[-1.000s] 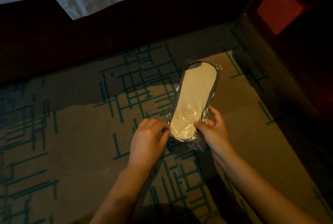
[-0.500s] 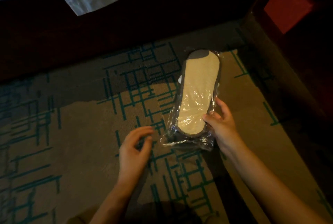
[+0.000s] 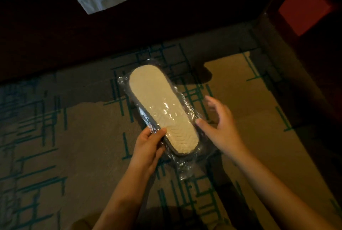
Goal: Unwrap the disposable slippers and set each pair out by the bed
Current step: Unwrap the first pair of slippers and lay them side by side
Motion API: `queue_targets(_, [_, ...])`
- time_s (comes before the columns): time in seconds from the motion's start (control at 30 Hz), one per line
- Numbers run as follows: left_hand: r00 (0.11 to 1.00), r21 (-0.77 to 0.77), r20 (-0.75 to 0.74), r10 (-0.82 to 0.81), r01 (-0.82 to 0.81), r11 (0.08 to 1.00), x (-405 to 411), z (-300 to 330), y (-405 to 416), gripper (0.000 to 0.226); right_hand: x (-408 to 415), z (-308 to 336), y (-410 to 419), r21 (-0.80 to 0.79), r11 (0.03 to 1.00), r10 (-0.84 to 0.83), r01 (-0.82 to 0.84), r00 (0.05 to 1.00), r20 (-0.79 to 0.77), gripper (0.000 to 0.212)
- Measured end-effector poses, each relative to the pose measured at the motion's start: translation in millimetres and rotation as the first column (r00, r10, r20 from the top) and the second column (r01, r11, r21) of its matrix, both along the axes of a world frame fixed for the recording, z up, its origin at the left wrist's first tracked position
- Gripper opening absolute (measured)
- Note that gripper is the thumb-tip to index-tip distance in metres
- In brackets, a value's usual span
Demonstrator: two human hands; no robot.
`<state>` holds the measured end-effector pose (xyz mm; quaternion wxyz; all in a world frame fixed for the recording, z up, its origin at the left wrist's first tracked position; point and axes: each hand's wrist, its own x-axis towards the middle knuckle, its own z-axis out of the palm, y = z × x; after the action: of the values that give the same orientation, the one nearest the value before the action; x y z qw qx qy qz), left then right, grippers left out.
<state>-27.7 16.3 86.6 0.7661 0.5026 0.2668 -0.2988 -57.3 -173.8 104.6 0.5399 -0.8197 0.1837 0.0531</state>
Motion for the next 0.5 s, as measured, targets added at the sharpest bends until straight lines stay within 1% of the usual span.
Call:
queue_targets(0.03, [0.998,-0.025,-0.017,0.066,-0.066,0.998,0.2,-0.1,0.1,0.023,-3.9,4.6,4.0,-0.164,0.985,-0.028,0.057,0.984,0.175,0.046])
queue_targets(0.07, [0.991,-0.047,-0.033,0.131,-0.133,0.99,0.9,-0.7,0.2,0.021,-9.0,7.4,8.2,-0.292,0.952,0.001,0.095,0.949,0.314,0.033])
queue_targets(0.1, [0.979,-0.067,-0.051,0.196,-0.199,0.978,1.7,-0.5,0.5,0.018,-15.1,8.2,14.0,-0.349,0.931,0.045,0.107,0.915,0.4,0.022])
queue_targets(0.13, [0.966,-0.082,-0.068,0.25,-0.255,0.963,2.1,-0.2,0.7,0.016,-20.6,9.5,21.0,-0.343,0.934,0.054,0.097,0.912,0.406,0.012])
queue_targets(0.17, [0.953,-0.096,-0.084,0.29,-0.298,0.95,2.3,0.2,1.2,0.014,-23.7,10.6,27.8,-0.271,0.959,0.013,0.086,0.938,0.346,0.004])
queue_targets(0.23, [0.936,-0.129,-0.105,0.336,-0.348,0.929,2.2,1.4,1.3,0.014,-26.3,8.1,37.6,-0.07,0.991,-0.102,0.114,0.983,0.152,0.016])
queue_targets(0.3, [0.926,-0.146,-0.104,0.363,-0.376,0.915,0.7,0.2,0.3,0.015,-23.9,2.7,39.1,-0.02,0.995,-0.092,0.093,0.996,0.02,0.015])
queue_targets(0.33, [0.923,-0.148,-0.098,0.373,-0.384,0.912,-0.4,-0.4,-0.7,0.015,-21.5,1.0,38.1,-0.006,0.997,-0.077,0.077,0.997,-0.023,0.013])
queue_targets(0.37, [0.922,-0.15,-0.089,0.376,-0.386,0.91,-1.9,-0.9,-1.6,0.016,-19.1,-0.7,37.2,0.046,0.995,-0.09,0.093,0.995,-0.052,0.013])
queue_targets(0.4, [0.924,-0.156,-0.079,0.374,-0.382,0.911,-3.4,-1.1,-3.0,0.016,-16.9,-0.8,37.4,0.135,0.983,-0.117,0.126,0.99,-0.074,0.011])
queue_targets(0.47, [0.928,-0.172,-0.064,0.367,-0.373,0.912,-6.0,-1.5,-5.7,0.019,-13.4,0.2,40.8,0.321,0.927,-0.163,0.192,0.98,-0.115,0.011])
queue_targets(0.5, [0.928,-0.173,-0.058,0.369,-0.373,0.912,-7.1,-1.6,-6.8,0.019,-11.5,0.6,42.2,0.364,0.905,-0.186,0.22,0.974,-0.127,0.012])
